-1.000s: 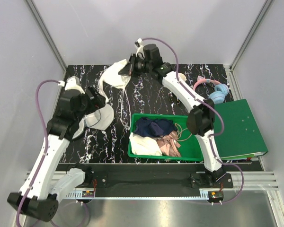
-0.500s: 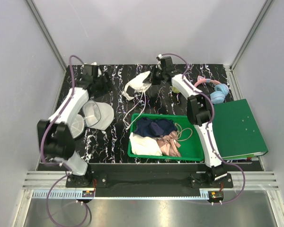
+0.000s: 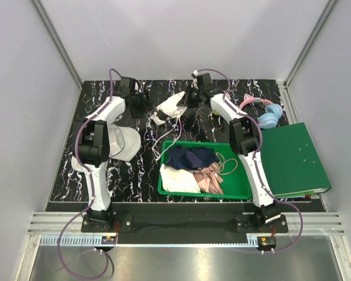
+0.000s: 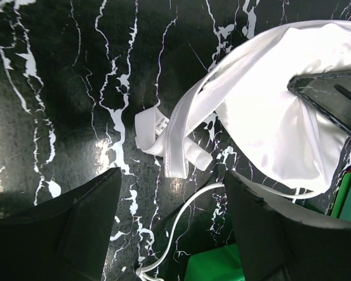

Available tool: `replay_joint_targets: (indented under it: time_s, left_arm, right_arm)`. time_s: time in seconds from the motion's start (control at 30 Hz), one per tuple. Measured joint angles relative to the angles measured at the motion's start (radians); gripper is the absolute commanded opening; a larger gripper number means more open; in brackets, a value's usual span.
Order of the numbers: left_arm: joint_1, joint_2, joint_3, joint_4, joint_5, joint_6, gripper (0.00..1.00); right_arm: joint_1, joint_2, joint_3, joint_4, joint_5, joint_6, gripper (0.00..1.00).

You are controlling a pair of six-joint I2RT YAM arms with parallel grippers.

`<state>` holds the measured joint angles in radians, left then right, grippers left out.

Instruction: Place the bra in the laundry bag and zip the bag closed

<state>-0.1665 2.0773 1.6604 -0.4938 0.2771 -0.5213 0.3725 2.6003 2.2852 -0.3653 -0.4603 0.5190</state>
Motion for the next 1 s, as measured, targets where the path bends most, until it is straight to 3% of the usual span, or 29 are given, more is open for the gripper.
replay_joint_targets:
  time_s: [0.17,0.33,0.4,0.57,0.67,0.87,1.0]
  left_arm:
    - [-0.018,0.027,0.000,0.005,0.022,-0.015,0.72]
    - [-0.037,0.072,0.000,0.009,0.039,-0.051,0.62]
    - [-0.042,0.089,0.000,0.006,0.046,-0.065,0.44]
    - [-0.042,0.133,0.018,-0.040,0.053,-0.090,0.20]
    - [-0.042,0.159,0.050,-0.058,0.059,-0.085,0.00]
    - [-0.042,0.138,0.075,-0.077,0.069,-0.079,0.00]
    - [-0.042,0.023,0.013,-0.098,0.104,-0.086,0.00]
  right_arm:
    - [-0.001,0.014,0.013,-0.001,-0.001,0.000,0.00]
    - [-0.002,0.019,0.018,-0.002,-0.001,0.000,0.00]
    - [-0.002,0.019,0.021,-0.001,-0.001,0.001,0.00]
    - [-0.002,0.019,0.027,-0.001,-0.002,0.002,0.00]
    - [-0.002,0.019,0.028,-0.001,-0.002,0.006,0.00]
    - [-0.002,0.019,0.021,0.001,-0.005,0.009,0.00]
    - [-0.002,0.019,-0.020,0.002,-0.005,0.009,0.00]
